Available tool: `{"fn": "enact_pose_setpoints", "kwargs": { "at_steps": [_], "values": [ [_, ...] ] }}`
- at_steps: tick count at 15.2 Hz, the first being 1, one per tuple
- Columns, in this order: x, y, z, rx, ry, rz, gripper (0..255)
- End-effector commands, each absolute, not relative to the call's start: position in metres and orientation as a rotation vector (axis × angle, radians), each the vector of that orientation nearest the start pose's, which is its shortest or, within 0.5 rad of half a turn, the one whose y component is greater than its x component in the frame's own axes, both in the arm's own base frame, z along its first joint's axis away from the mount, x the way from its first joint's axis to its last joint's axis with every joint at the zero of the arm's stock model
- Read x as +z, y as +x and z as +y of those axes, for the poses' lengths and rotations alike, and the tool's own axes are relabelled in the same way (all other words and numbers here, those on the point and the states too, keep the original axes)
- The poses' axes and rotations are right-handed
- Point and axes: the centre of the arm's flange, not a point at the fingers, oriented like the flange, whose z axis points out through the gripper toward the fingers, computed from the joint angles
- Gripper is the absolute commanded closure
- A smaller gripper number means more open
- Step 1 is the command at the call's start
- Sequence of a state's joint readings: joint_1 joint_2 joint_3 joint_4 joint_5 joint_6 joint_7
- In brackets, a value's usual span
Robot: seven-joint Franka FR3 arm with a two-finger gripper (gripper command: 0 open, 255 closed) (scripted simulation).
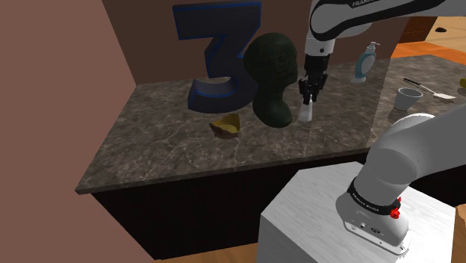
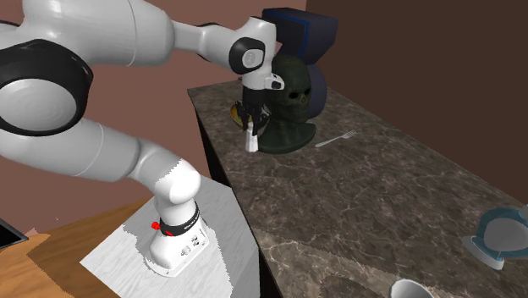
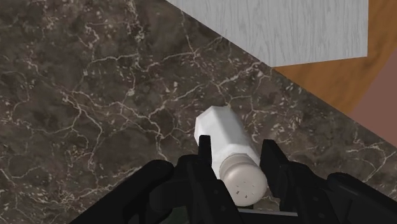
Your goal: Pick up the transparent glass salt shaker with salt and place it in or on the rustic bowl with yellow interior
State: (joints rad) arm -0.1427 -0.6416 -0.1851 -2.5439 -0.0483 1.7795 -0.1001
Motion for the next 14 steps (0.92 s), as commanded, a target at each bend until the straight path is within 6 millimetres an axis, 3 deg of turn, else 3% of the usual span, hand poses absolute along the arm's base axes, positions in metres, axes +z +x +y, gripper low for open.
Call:
{"fn": "enact_pose_setpoints", "kwargs": {
  "at_steps": [1,12,14],
  "values": [
    [0.478,0.322,-0.117,0.176,-3.037,0.261,255],
    [0.533,0.322,-0.117,0.176,-3.037,0.261,255],
    [0.536,0.343,-0.102,0.176,-3.037,0.261,255]
  ]
}}
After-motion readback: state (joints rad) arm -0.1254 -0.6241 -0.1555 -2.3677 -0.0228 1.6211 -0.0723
